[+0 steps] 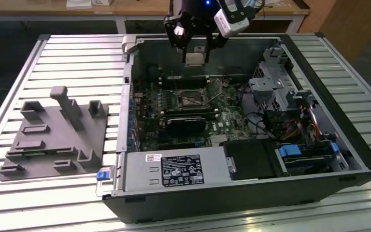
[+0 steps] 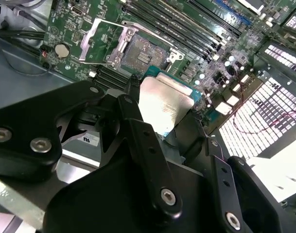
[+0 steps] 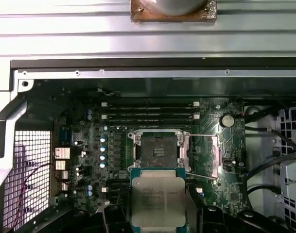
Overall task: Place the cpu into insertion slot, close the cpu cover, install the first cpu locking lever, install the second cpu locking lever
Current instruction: 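Place the cpu into insertion slot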
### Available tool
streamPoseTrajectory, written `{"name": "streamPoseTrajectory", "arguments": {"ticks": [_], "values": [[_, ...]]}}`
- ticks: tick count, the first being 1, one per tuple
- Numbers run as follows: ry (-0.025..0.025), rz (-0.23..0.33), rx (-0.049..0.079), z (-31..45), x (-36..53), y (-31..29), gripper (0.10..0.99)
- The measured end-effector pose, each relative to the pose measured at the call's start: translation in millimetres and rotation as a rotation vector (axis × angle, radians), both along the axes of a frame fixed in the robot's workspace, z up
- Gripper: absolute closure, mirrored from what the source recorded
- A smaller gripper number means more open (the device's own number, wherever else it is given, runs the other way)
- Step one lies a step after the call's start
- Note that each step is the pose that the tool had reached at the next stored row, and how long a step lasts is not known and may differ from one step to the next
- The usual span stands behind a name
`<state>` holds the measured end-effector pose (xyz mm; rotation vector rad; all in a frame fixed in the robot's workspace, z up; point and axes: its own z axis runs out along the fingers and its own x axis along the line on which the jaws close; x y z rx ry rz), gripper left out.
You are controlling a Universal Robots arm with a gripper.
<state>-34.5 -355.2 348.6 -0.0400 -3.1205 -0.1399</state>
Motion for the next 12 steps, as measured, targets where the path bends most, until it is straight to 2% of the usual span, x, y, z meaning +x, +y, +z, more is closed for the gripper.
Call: {"name": "streamPoseTrajectory", "arguments": {"ticks": [12], "values": [[-0.0001,0.000,0.000,-18.5,0.3,2.1,0.549]]}}
